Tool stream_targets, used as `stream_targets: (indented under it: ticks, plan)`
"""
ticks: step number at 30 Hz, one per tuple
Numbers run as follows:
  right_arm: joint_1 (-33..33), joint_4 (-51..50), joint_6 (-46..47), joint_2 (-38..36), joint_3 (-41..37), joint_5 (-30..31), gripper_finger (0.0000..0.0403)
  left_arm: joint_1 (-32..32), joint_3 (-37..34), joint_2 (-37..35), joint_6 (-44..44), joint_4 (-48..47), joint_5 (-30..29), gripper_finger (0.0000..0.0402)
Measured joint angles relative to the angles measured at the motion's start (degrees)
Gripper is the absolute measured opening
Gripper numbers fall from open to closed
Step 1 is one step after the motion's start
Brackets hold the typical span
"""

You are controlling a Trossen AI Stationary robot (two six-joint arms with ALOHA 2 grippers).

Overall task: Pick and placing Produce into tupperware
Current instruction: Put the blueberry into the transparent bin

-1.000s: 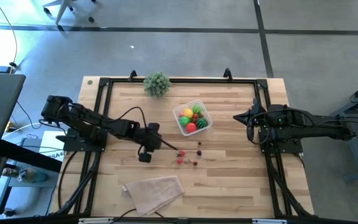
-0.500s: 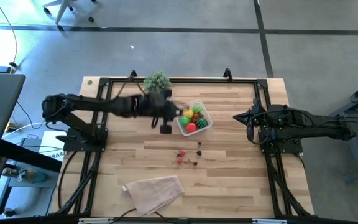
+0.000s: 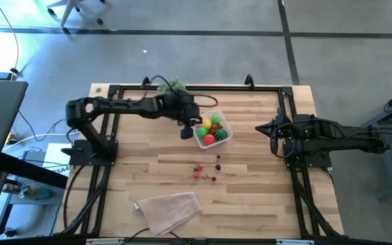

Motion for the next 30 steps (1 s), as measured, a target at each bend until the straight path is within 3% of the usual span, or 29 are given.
stream_targets:
  ticks: [15, 30]
  plan:
    - [0.0, 0.0, 0.0, 0.0, 0.0, 0.0, 0.0000, 0.0, 0.0, 9.9, -0.2, 2.7, -5.7, 0.0068]
    - [0.0, 0.0, 0.0, 0.0, 0.0, 0.0, 0.0000, 0.0, 0.0, 10.0, -0.5, 1.6, -7.1, 0.0085]
